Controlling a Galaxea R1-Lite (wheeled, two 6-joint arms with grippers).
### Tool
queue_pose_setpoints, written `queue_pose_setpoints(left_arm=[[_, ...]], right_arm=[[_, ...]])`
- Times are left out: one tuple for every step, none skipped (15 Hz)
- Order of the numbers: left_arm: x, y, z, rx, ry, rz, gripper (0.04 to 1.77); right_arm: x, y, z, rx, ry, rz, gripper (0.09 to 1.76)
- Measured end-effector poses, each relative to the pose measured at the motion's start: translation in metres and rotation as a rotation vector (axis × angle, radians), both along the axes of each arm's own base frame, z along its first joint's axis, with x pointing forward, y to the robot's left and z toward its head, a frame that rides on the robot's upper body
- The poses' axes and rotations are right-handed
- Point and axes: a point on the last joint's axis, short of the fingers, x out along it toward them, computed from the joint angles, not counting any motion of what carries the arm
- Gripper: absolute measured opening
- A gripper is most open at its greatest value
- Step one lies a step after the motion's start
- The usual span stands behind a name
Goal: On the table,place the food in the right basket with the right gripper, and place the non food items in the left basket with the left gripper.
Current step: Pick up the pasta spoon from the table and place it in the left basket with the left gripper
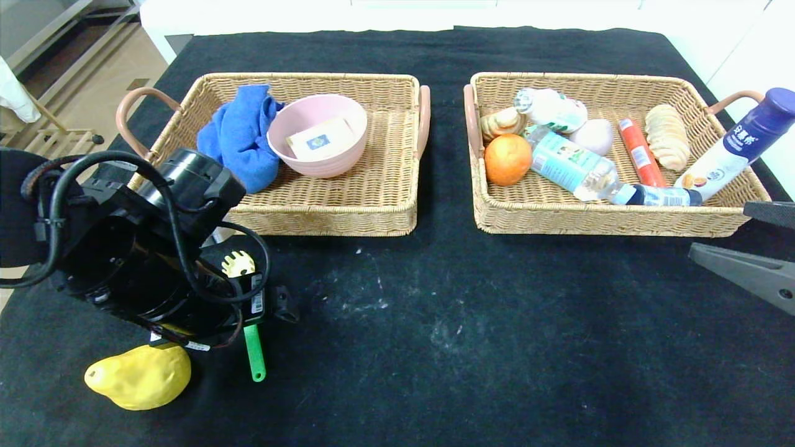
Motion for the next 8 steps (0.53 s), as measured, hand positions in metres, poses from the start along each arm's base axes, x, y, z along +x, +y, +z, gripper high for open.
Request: queue_pose_setpoints(left_arm=[[0.0000,0.0001,0.0000,0.002,-0.001,0.002,1.52],[0.0000,0.0001,0.0003,0.002,-0.002,0.002,1.35],[-0.0002,0.0002,0.0006,0.001,-0.003,0.002,1.20],[-0.0004,0.0002,0.0011,0.000,-0.005,0.002,1.06],[-0.0006,0.0003,0.0013,-0.001,-0.005,0.001,0.96],[-0.0008,0.0002,0.0014,-0.003,-0.004,-0.001,0.85],[-0.0010,0.0003,0.0014,-0.005,-0.004,-0.001,0.75],[-0.0011,0.0004,0.0013,-0.004,-0.004,-0.001,0.30]], right_arm=[[0.0000,0.0000,-0.0001,0.000,0.001,0.000,1.71],[0.0000,0.0000,-0.0002,0.000,0.001,0.001,1.71],[0.0000,0.0000,-0.0006,0.000,0.002,0.001,1.71],[0.0000,0.0000,-0.0006,0.000,0.002,0.000,1.71],[0.0000,0.0000,-0.0007,0.000,0.003,0.000,1.71],[0.0000,0.0000,-0.0007,0.000,0.002,0.000,1.71],[0.0000,0.0000,-0.0006,0.000,0.002,0.000,1.71],[0.0000,0.0000,-0.0007,0.000,0.002,0.000,1.71]])
